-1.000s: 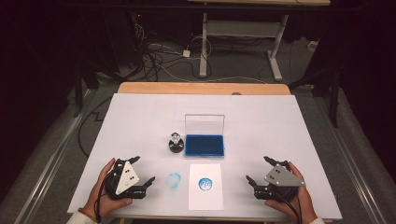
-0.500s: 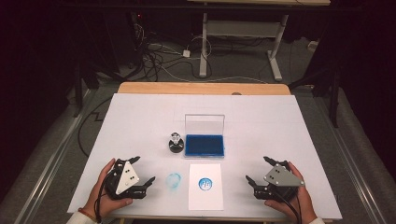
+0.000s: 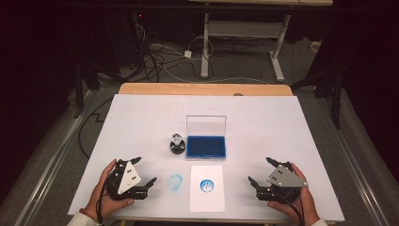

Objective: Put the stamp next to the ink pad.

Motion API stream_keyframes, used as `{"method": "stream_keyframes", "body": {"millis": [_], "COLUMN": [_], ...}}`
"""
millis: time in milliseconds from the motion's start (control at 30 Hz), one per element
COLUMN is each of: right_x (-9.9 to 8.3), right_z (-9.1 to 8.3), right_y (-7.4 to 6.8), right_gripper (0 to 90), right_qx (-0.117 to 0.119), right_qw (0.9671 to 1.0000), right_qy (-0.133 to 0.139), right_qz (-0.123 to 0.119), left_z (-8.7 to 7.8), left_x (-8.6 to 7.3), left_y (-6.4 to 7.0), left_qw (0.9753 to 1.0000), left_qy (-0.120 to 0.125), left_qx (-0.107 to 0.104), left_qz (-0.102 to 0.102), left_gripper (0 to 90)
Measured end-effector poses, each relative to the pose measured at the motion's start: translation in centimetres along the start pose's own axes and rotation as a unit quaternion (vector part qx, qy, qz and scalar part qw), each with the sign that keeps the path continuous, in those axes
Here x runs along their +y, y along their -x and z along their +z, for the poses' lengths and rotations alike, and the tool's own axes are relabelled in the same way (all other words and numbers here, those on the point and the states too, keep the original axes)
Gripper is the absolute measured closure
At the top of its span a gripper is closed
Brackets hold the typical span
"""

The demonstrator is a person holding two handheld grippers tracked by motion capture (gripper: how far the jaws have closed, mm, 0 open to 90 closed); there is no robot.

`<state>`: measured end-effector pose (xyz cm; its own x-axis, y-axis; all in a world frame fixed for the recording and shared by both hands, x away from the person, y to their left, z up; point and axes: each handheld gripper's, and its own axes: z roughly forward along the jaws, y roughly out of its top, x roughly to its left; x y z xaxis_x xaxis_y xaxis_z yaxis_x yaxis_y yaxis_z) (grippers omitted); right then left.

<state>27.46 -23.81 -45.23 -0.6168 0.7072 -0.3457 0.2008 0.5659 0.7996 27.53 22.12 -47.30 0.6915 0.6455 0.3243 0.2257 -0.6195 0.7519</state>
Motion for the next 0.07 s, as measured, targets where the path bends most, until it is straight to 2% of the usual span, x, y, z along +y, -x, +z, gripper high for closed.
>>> {"method": "stream_keyframes", "body": {"millis": [67], "right_x": [-0.03], "right_z": [0.02], "right_y": [0.07], "right_gripper": [17.1], "right_qx": [0.000], "right_qw": [1.0000], "right_qy": [0.000], "right_qz": [0.002], "left_z": [0.08], "left_x": [0.02], "left_y": [-0.06], "left_qw": [1.0000], "left_qy": [-0.001], "left_qx": [0.000], "left_qz": [-0.002], "left_gripper": [16.7]}}
